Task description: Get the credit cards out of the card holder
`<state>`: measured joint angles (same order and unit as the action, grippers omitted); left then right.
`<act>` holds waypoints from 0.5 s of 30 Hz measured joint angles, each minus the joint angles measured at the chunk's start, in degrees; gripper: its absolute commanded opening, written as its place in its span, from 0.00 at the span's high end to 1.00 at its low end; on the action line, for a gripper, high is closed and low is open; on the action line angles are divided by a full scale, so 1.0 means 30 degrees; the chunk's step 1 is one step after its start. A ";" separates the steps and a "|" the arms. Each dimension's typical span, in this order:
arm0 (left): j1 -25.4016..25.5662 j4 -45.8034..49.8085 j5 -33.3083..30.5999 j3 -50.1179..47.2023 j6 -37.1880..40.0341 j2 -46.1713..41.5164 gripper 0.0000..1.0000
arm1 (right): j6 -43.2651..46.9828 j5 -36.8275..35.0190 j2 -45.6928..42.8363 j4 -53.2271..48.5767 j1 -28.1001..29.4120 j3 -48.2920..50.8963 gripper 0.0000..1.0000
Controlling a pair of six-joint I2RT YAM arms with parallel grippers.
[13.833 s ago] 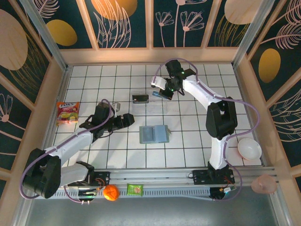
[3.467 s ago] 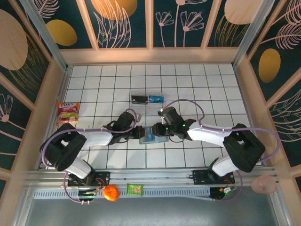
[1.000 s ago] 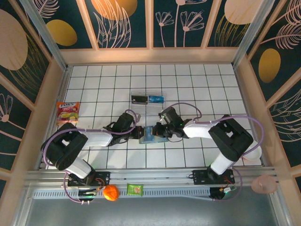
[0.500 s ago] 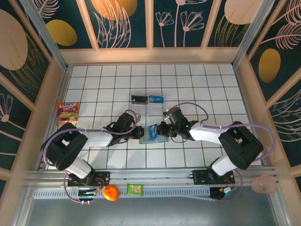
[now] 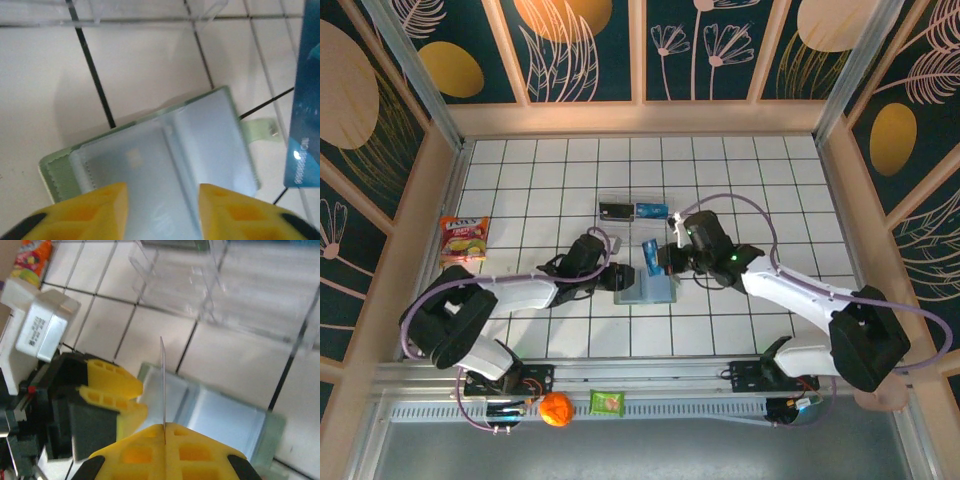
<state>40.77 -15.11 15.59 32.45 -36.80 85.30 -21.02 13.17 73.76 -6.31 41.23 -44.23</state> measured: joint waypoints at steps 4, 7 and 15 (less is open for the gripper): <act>0.0000 0.0393 -0.0102 0.0131 -0.0138 -0.1923 0.23 | 0.2565 -0.1239 0.0087 -0.0495 0.0007 -0.1705 1.00; 0.0000 0.0627 -0.0401 0.0117 -0.0350 -0.3555 0.01 | 0.4860 -0.2259 0.0648 -0.0721 0.0036 -0.3045 1.00; -0.0860 0.1858 -0.1195 -0.0415 -0.0554 -0.7118 0.01 | 1.1963 -0.3905 0.4495 -0.3628 0.0036 -0.7847 1.00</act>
<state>38.20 -9.54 12.01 31.20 -38.46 63.94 14.87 1.45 87.24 -17.19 41.34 -67.77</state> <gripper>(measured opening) 0.990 0.050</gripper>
